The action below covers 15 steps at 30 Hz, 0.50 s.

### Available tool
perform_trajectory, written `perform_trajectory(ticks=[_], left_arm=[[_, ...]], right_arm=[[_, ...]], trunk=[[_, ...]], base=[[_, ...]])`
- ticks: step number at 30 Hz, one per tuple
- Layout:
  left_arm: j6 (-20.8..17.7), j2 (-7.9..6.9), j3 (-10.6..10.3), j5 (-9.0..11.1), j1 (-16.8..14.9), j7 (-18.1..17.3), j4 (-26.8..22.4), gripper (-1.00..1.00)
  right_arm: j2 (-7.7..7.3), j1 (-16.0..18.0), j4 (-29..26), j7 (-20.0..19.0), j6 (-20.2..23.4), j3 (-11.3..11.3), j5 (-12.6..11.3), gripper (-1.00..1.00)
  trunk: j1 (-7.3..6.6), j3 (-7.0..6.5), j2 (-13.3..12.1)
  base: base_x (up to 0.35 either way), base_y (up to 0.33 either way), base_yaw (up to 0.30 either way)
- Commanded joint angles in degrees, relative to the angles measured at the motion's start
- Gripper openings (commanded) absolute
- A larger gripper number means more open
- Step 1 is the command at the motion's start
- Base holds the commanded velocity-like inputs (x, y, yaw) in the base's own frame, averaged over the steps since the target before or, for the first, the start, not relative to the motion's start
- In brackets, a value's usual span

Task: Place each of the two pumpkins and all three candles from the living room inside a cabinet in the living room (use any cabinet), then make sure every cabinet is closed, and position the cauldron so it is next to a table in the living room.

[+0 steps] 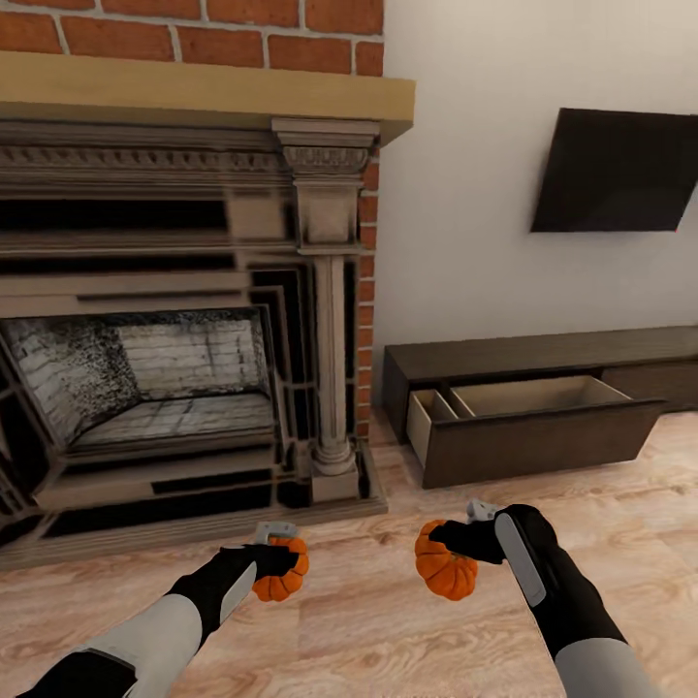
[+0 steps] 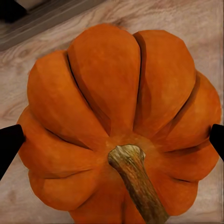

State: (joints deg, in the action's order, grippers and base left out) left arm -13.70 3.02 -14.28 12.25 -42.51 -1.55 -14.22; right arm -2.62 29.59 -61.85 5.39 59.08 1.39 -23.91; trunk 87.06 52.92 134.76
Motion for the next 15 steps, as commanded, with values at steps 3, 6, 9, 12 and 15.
perform_trajectory(ticks=[3, 6, 9, 12, 15], left_arm=[[-0.28, -0.03, -0.39, 0.60, -0.03, 0.06, -0.10, -1.00], [-0.28, -0.03, -0.39, 0.59, -0.03, 0.06, -0.10, -1.00], [-0.28, -0.03, -0.39, 0.58, -0.03, 0.07, -0.10, -1.00], [-0.28, -0.03, -0.39, 0.58, -0.03, 0.21, -0.10, -1.00], [-0.28, 0.02, -0.39, 0.58, -0.03, 0.36, -0.10, -1.00]], right_arm=[[-0.01, 0.03, -0.05, 0.50, 0.16, 0.01, -0.87, -1.00], [-0.01, 0.03, -0.04, 0.50, 0.16, 0.02, -0.87, -1.00], [-0.01, 0.03, -0.05, 0.50, 0.16, 0.02, -0.87, -1.00], [-0.01, 0.03, -0.04, 0.50, 0.16, 0.02, -0.87, -1.00], [-0.07, 0.02, -0.03, 0.50, 0.16, 0.07, -0.84, -1.00]], trunk=[[-0.01, 0.05, 0.03], [-0.01, 0.05, 0.03], [-0.01, 0.05, 0.03], [-0.01, 0.05, 0.03], [-0.01, 0.05, 0.03]], base=[[0.000, -0.084, -0.295], [0.000, -0.089, -0.295], [0.000, -0.102, -0.295], [0.005, -0.127, -0.295], [0.056, -0.209, -0.295]])
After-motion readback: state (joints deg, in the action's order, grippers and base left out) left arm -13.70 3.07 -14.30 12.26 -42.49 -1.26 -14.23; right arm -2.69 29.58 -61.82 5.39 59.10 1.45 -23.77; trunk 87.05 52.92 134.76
